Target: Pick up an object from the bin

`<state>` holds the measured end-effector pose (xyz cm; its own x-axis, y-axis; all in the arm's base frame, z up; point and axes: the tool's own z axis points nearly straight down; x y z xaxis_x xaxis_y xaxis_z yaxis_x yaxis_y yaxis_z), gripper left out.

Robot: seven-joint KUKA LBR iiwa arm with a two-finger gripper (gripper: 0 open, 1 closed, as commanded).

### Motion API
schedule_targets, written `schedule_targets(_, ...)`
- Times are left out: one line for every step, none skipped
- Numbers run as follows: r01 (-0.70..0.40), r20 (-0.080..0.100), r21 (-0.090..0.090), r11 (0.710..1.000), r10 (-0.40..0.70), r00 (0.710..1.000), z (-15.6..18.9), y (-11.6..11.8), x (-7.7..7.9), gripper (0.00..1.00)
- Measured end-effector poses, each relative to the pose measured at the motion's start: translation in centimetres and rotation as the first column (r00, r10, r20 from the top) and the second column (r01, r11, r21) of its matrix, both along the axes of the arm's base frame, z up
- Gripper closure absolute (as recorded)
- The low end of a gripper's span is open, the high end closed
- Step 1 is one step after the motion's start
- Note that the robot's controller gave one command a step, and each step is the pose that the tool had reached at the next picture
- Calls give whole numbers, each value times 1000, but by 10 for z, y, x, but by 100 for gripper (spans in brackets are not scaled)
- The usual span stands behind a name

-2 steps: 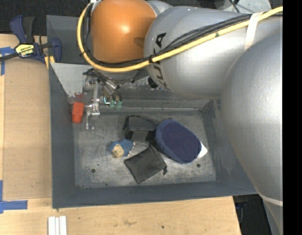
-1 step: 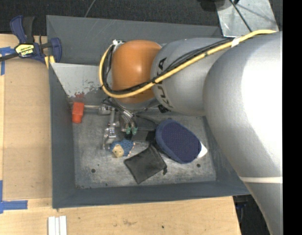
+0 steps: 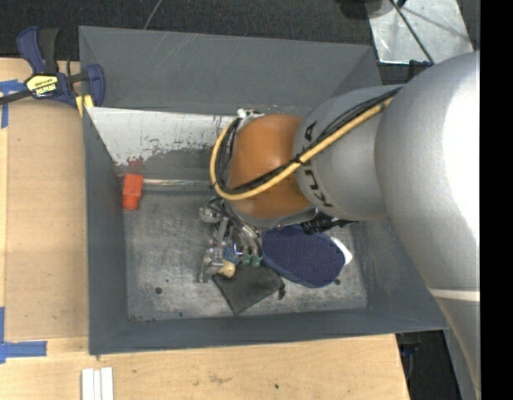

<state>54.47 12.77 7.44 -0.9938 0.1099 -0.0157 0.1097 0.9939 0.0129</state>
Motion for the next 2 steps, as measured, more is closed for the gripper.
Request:
schedule_targets(-136, -14, -13, 991, 136, 991, 28, -93, 22, 0)
schedule_targets(-214, 7, -1, 977, 214, 977, 11, -129, 28, 0)
